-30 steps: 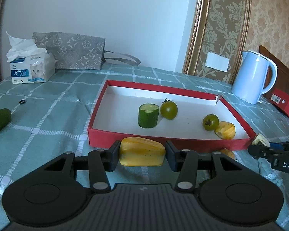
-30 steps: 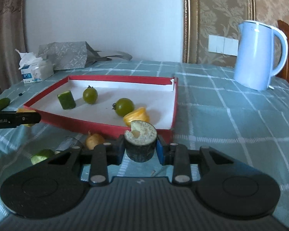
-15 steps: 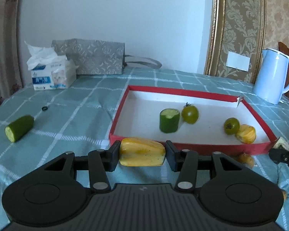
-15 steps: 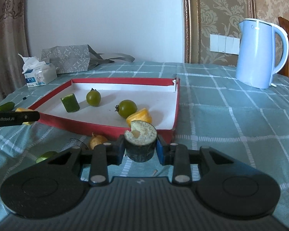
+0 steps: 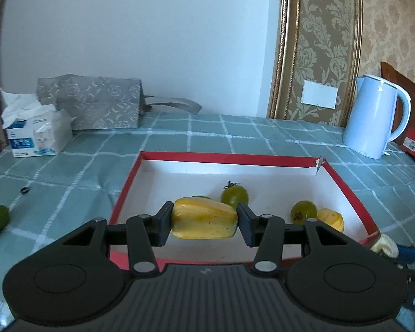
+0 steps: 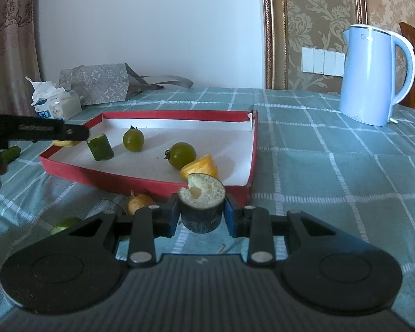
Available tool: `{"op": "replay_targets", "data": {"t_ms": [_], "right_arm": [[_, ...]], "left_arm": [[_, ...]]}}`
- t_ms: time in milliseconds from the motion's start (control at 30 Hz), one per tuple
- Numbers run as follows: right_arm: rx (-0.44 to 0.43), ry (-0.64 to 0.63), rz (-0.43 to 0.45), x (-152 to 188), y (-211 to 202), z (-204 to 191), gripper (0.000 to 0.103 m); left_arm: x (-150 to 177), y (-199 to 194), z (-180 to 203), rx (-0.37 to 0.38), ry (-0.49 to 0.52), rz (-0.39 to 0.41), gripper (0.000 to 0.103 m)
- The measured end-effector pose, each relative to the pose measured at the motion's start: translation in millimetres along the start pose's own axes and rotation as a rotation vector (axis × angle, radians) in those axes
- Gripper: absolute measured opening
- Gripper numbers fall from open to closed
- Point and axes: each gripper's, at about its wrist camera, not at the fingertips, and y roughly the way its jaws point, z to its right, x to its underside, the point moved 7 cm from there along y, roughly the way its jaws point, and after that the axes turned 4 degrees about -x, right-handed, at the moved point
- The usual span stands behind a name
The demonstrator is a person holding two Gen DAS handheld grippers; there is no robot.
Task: Organize fruits
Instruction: 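Carry the yellow chunk into the tray and open left gripper while right grasps dark chunk, then lower the dark-skinned chunk into the tray and open the right gripper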
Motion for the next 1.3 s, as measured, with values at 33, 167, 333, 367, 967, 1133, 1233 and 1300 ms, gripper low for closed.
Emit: {"op": "replay_targets", "data": {"t_ms": [33,167,333,367,967,1133,1233,1300], "right_arm": [[-0.003,0.000,-0.002,0.0,0.6,-0.2,0.032],[-0.006,-0.003,-0.010,0.8,2.4,-1.0,0.032],[-0.011,0.002,-0.020,1.0,4.4,-0.6,0.032],[-0.011,0.001,-0.024,1.2,5.1,-0.9,0.032],[-0.010,0.011,-0.016,0.5,6.2,1.3,0.032],[-0.002,0.008,-0.013,2.0,4.6,0.7,0.032],[0.006,0.010,-0.009,1.9,3.9,1.5,0.032],[0.015,0.013,-0.010,2.1,4.2,3.2,0.032]], "left_arm": [[0.2,4.5,3.8,0.005,0.011,-0.008,0.048],[1.8,23.8,17.7,0.012,0.040,-0.030,0.048],[-2.4,37.1,25.2,0.002,0.062,-0.009,0.049],[-4.1,40.1,24.5,-0.016,0.069,-0.001,0.049],[-2.8,-8.5,-50.7,-0.092,-0.122,0.046,0.069],[23.6,-30.8,-54.3,-0.071,-0.114,0.019,0.071],[37.8,-33.0,-53.8,-0.044,-0.128,-0.015,0.071],[45.8,-34.6,-50.7,0.009,-0.127,-0.044,0.071]]}}
